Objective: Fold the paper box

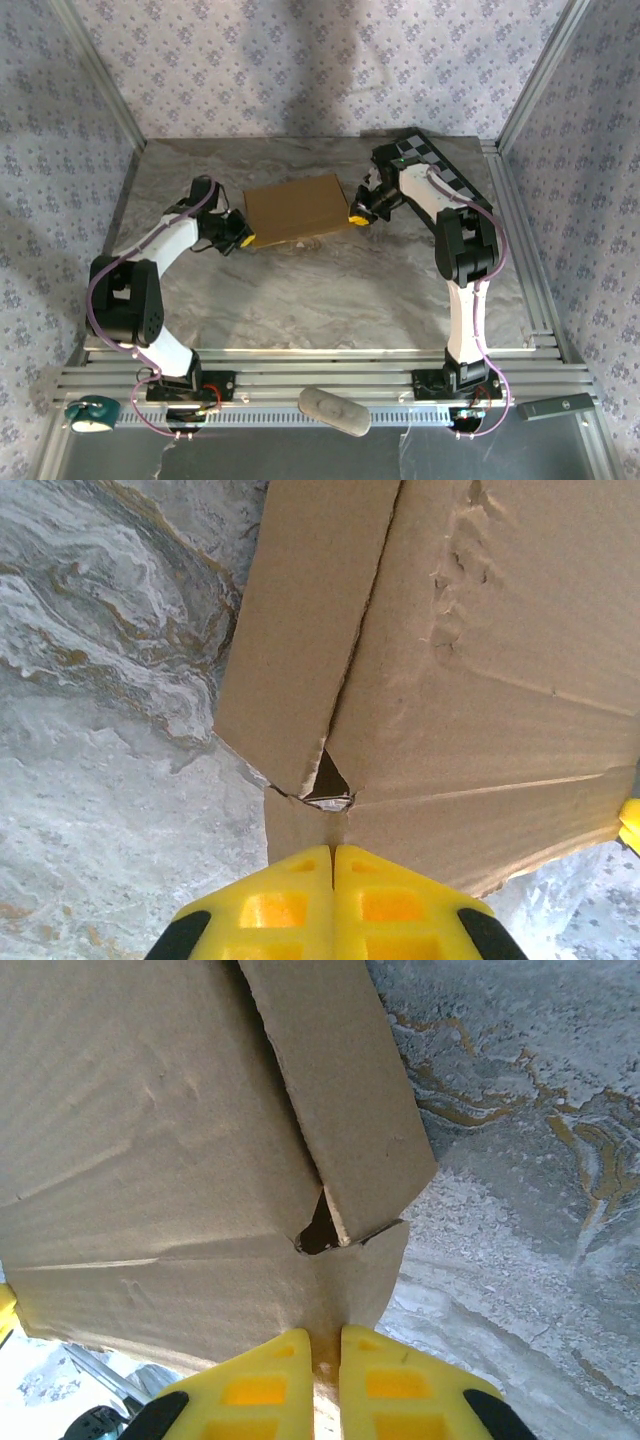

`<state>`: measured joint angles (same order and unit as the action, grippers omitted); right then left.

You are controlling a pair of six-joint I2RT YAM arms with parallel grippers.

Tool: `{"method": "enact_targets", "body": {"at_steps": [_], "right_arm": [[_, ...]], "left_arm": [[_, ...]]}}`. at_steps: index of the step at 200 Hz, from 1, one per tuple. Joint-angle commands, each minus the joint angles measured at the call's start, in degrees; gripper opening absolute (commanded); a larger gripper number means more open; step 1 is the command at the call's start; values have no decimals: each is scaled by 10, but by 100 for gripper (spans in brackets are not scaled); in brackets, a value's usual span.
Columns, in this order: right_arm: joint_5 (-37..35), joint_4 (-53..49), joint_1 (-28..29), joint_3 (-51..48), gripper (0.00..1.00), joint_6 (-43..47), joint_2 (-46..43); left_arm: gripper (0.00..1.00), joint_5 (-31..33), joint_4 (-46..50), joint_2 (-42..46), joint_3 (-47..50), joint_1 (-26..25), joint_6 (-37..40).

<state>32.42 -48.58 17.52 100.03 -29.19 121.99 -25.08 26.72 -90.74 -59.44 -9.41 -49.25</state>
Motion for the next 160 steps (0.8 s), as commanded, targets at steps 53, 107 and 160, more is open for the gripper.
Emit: {"method": "enact_targets", "body": {"at_steps": [53, 107, 160], "right_arm": [[54, -31, 6, 39, 14, -19, 13], [54, -43, 4, 56, 16, -30, 18], [49, -50, 1, 53, 9, -32, 18]], "left_arm": [[20, -78, -10, 27, 6, 1, -6], [15, -78, -11, 20, 3, 1, -6], [5, -78, -11, 14, 1, 2, -6]]}}
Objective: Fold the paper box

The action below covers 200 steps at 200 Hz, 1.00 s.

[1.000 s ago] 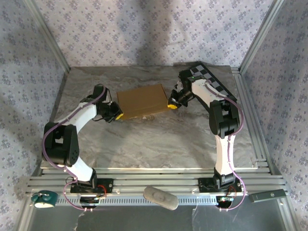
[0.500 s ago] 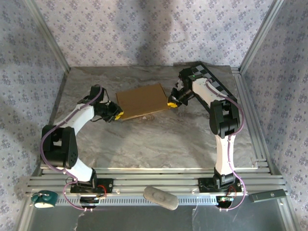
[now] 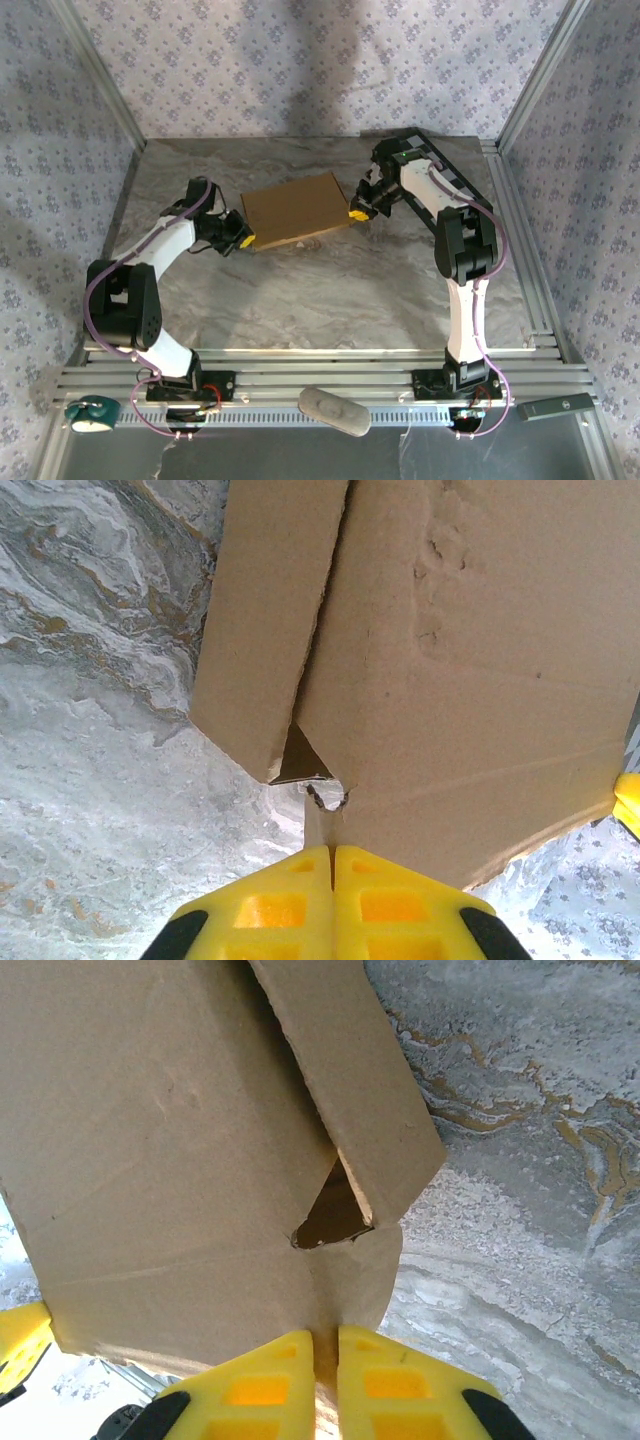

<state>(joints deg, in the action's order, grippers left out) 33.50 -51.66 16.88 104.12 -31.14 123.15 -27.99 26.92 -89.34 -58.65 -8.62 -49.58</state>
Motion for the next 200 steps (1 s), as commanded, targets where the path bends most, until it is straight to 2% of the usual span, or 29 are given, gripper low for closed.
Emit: {"method": "enact_targets", "body": {"at_steps": [1, 21, 42, 69, 128, 165, 200], "right_arm": [[38, -19, 7, 12, 9, -13, 6], [32, -23, 8, 13, 11, -7, 7], [11, -50, 9, 23, 20, 14, 13], [-20, -79, 10, 34, 25, 41, 15], [-38, -86, 19, 41, 26, 51, 23], [-43, -89, 22, 45, 26, 53, 26], [-43, -90, 25, 51, 26, 51, 30]], "left_arm": [[5, -49, -13, 0, -7, -7, -2], [7, -48, -5, -1, -8, -6, 4], [22, -40, 30, -3, -19, -6, 19], [28, -23, 83, -5, -46, -5, 43], [34, -20, 116, -13, -86, -5, 57], [35, 1, 204, -31, -123, -6, 94], [34, 9, 205, -30, -122, -6, 98]]}}
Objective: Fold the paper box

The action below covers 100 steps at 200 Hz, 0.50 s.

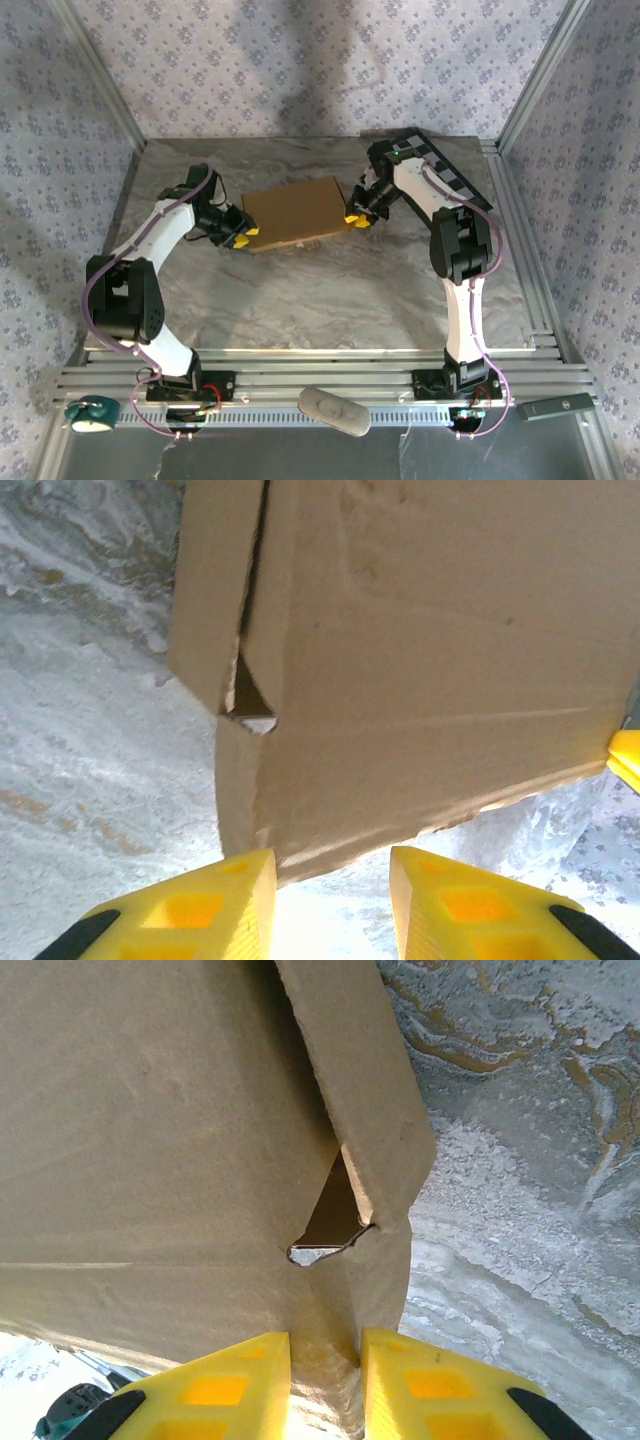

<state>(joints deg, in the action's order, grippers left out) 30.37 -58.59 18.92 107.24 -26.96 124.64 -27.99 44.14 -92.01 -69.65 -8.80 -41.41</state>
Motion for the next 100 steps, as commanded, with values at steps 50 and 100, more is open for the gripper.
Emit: {"method": "enact_targets", "body": {"at_steps": [50, 100], "right_arm": [[-13, -23, 5, 25, 26, 10, 18], [-11, -31, 6, 43, 28, 7, 22]], "left_arm": [[30, 33, 38, -20, -16, -15, 26], [36, 95, 85, -7, -54, -25, 41]]}}
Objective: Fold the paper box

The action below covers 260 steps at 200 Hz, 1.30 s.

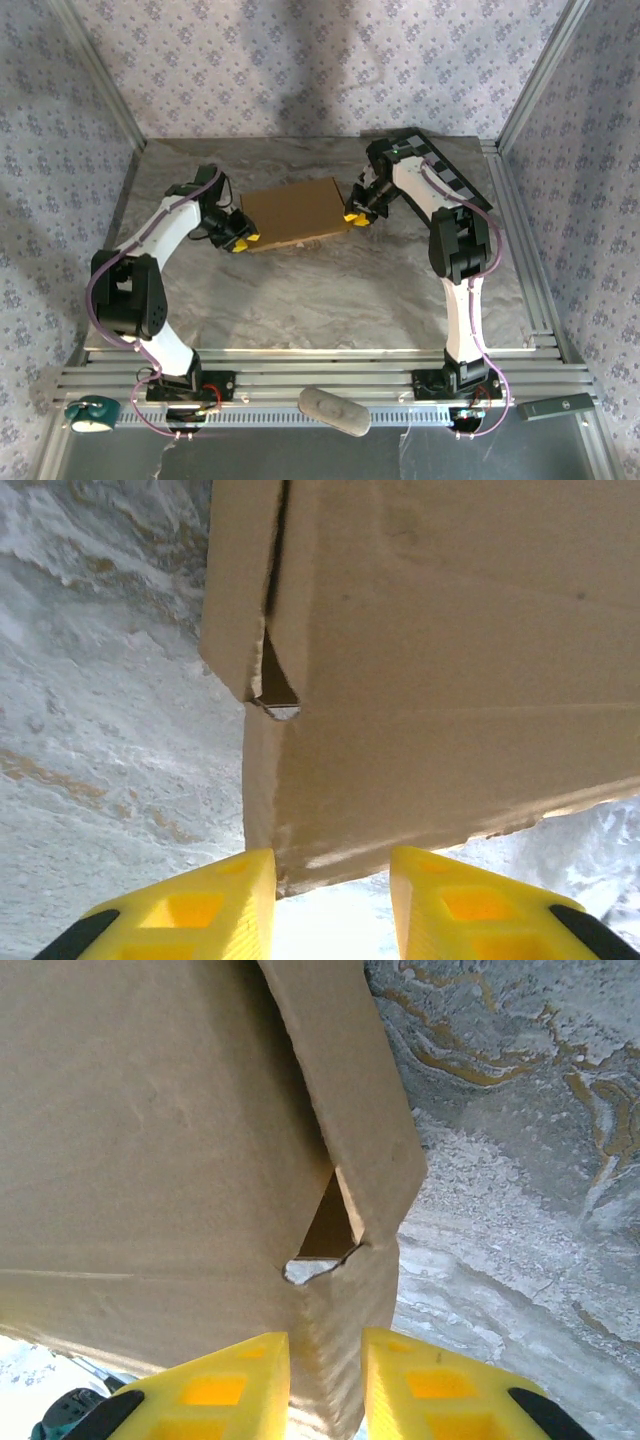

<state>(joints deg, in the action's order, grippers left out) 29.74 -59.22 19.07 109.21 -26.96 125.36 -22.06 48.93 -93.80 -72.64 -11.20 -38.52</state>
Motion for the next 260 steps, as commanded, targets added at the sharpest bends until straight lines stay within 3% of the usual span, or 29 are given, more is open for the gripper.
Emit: {"method": "enact_targets", "body": {"at_steps": [1, 41, 102, 169, 204, 260], "right_arm": [[-5, -25, 4, 24, 28, 7, 15], [-9, -44, 4, 53, 31, 10, 24], [-25, -46, 3, 69, 36, 14, 37], [-38, -48, 12, 100, 37, 14, 88], [-43, -49, 13, 98, 37, 17, 88], [-43, -55, 11, 110, 44, 14, 59]], "left_arm": [[36, 36, 38, 11, -25, -1, 11], [39, 74, 50, 11, -40, -2, 21], [40, 108, 52, -69, -104, -1, 53], [35, 129, 32, -139, -93, -8, 77], [33, 149, 34, -134, -83, -15, 85], [43, 125, 58, -64, -119, -20, 53]]}}
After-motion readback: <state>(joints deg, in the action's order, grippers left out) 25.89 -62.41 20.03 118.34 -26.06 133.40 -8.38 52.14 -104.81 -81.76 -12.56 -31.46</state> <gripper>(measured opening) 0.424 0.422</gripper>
